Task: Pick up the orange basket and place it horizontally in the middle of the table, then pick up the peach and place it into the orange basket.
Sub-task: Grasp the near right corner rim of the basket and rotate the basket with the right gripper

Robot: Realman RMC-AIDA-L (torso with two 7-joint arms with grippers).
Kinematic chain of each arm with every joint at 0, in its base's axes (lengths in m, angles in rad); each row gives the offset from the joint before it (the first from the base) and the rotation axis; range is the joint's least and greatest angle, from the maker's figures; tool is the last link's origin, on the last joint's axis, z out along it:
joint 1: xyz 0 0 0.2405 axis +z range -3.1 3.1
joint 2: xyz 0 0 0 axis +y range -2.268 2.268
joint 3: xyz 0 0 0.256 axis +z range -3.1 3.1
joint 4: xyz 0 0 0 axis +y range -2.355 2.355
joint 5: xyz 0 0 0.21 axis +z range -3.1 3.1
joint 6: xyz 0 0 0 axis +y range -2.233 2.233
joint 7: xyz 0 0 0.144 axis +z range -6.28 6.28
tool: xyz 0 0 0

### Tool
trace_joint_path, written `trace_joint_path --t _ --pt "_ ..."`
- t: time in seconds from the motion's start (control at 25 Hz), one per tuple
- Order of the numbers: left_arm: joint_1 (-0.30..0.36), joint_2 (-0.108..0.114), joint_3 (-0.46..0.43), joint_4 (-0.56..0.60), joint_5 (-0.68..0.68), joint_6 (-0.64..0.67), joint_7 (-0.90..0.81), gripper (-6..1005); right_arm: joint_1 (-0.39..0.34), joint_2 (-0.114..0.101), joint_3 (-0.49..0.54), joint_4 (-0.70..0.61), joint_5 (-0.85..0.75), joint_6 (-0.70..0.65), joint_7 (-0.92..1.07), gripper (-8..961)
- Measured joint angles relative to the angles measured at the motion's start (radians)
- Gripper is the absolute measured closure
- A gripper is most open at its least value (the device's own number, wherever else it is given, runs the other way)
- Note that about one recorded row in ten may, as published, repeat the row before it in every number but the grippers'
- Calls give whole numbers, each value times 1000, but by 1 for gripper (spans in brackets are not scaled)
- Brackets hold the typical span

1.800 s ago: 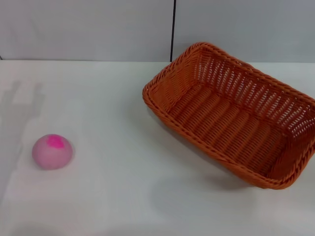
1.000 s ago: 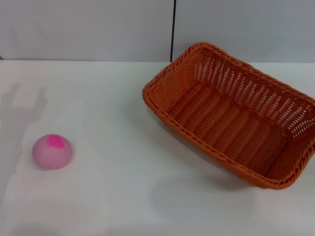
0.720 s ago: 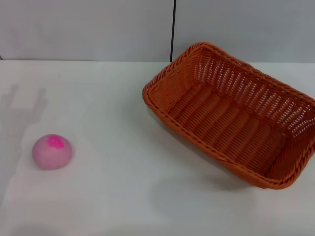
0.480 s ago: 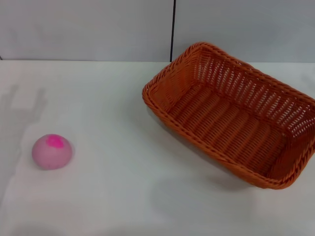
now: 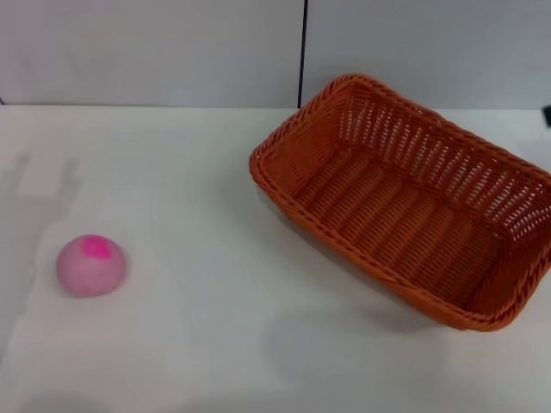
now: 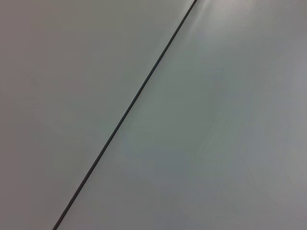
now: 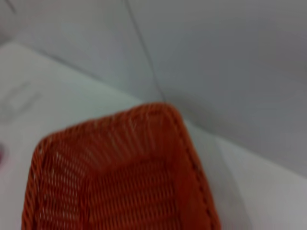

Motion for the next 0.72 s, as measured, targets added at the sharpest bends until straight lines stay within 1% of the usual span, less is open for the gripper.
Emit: trace_joint_path --t 0.08,0.12,0.16,0.2,0.24,0.28,0.32,0.48,0.6,0.72 --pt "3 0 3 -1 0 0 0 163 11 6 -57 34 -26 27 7 197" --pt "4 0 5 -1 0 0 0 164 11 6 -57 34 -26 27 7 199" --pt "5 0 6 0 0 0 0 164 15 13 -86 55 -44 48 11 201" --pt "5 0 6 0 0 0 0 164 15 13 -86 55 -44 48 11 202" --pt "6 0 7 1 0 0 0 164 16 17 -96 63 -54 60 12 204" --pt "7 0 7 3 0 0 -1 164 17 26 -110 70 -73 77 12 206" --pt "7 0 7 3 0 0 -1 164 17 26 -110 70 -73 77 12 208" --pt "12 0 6 2 1 0 -2 164 18 41 -145 102 -98 115 14 215" --pt "15 0 6 1 1 0 -2 164 19 43 -156 128 -107 131 14 220" --pt "17 0 6 -1 2 0 -3 164 21 46 -175 186 -118 178 14 225"
